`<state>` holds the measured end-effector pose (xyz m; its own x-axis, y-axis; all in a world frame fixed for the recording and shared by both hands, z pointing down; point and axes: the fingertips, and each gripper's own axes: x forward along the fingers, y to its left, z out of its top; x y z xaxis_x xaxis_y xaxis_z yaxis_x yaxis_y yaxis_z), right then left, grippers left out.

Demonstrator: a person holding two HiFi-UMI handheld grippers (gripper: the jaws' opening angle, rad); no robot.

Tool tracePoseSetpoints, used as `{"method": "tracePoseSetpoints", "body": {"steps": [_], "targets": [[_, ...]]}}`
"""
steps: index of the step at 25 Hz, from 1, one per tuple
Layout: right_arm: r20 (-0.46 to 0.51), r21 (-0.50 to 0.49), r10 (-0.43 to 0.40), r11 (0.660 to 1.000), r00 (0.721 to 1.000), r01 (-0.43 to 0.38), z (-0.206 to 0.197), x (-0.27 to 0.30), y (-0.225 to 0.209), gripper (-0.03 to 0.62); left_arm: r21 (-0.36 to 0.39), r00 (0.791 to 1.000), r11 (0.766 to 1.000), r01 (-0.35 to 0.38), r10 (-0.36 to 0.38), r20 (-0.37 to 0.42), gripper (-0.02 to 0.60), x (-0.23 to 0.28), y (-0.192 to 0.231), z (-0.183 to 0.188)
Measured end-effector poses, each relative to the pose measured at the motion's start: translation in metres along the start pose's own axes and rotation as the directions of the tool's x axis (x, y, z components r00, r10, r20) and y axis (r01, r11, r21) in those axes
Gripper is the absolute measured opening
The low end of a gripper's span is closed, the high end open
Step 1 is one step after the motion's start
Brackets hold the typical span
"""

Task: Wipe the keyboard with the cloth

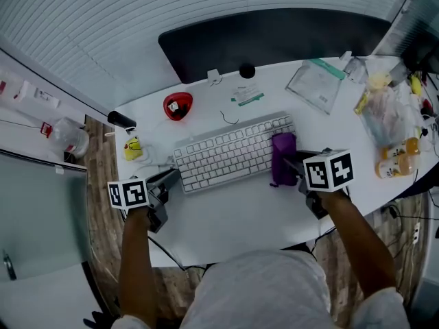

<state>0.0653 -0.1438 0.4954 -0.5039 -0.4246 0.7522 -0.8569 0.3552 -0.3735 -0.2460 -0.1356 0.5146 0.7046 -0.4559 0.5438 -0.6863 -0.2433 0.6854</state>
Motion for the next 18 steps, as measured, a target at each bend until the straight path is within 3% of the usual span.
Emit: {"method": "tracePoseSetpoints", "body": {"steps": [6, 11, 14, 18], "targets": [[0.024, 0.044, -0.054, 0.998, 0.998, 0.052, -0.002, -0.028, -0.050, 0.084, 0.010, 0.999, 0.999, -0.049, 0.049, -0.003, 0.067, -0.001, -0.002, -0.001], [0.062, 0.027, -0.050, 0.998, 0.997, 0.049, 0.003, -0.048, -0.062, 0.084, 0.016, 0.996, 0.996, -0.087, 0.087, 0.021, 0.067, -0.006, -0.013, -0.001], [0.118, -0.027, -0.005, 1.000, 0.993, 0.008, 0.015, -0.063, -0.048, 0.084, 0.040, 0.991, 0.993, -0.115, 0.111, 0.076, 0.067, -0.012, -0.029, 0.004], [0.216, -0.108, 0.094, 0.992, 0.972, -0.072, 0.035, -0.081, -0.021, 0.084, 0.111, 0.968, 0.983, -0.148, 0.121, 0.219, 0.067, -0.017, -0.068, 0.019]]}}
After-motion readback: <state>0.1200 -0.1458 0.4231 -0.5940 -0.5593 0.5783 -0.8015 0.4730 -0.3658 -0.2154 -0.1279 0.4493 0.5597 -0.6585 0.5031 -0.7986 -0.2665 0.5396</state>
